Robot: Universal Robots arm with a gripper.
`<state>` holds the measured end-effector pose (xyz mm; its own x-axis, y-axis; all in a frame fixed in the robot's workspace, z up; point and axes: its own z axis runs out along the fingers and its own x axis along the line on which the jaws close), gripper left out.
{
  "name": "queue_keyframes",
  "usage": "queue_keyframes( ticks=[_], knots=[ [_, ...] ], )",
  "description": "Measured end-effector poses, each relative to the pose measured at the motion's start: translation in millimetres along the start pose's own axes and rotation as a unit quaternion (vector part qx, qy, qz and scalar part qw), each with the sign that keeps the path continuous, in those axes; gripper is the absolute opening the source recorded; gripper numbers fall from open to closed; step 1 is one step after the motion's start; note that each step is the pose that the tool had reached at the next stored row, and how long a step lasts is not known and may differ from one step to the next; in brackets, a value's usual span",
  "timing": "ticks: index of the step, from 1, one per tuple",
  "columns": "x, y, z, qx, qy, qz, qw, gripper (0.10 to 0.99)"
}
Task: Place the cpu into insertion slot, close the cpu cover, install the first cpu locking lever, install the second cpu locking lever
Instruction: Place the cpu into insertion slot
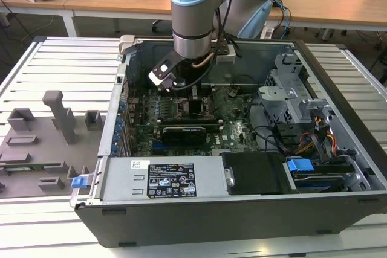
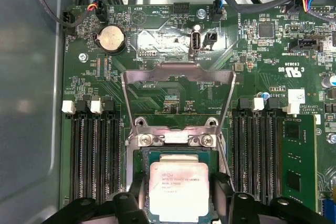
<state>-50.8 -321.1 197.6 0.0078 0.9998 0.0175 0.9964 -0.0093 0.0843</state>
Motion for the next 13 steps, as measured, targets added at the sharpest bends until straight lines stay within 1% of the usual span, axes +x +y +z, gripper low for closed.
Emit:
queue_keyframes(
  ticks=[5, 7, 8, 9, 10, 11, 13],
  knots=[
    [0.3, 0.2, -2.1, -0.0005, 0.0, 0.0, 1.0, 0.616],
    [0.4, 0.2, -2.4, -0.0015, 0.0009, 0.0, 1.0, 0.616],
    [0.4, 0.2, -2.4, -0.0019, 0.0019, 0.0, 1.0, 0.616],
    [0.3, 0.2, -2.5, -0.002, 0.0043, 0.0, 1.0, 0.616],
    [0.4, 0.2, -2.5, -0.0024, 0.007, 0.001, 1.0, 0.616],
    [0.4, 0.2, -2.5, -0.003, 0.011, 0.001, 0.9999, 0.616],
    [0.4, 0.2, -2.4, -0.0034, 0.0128, 0.001, 0.9999, 0.616]
  ],
)
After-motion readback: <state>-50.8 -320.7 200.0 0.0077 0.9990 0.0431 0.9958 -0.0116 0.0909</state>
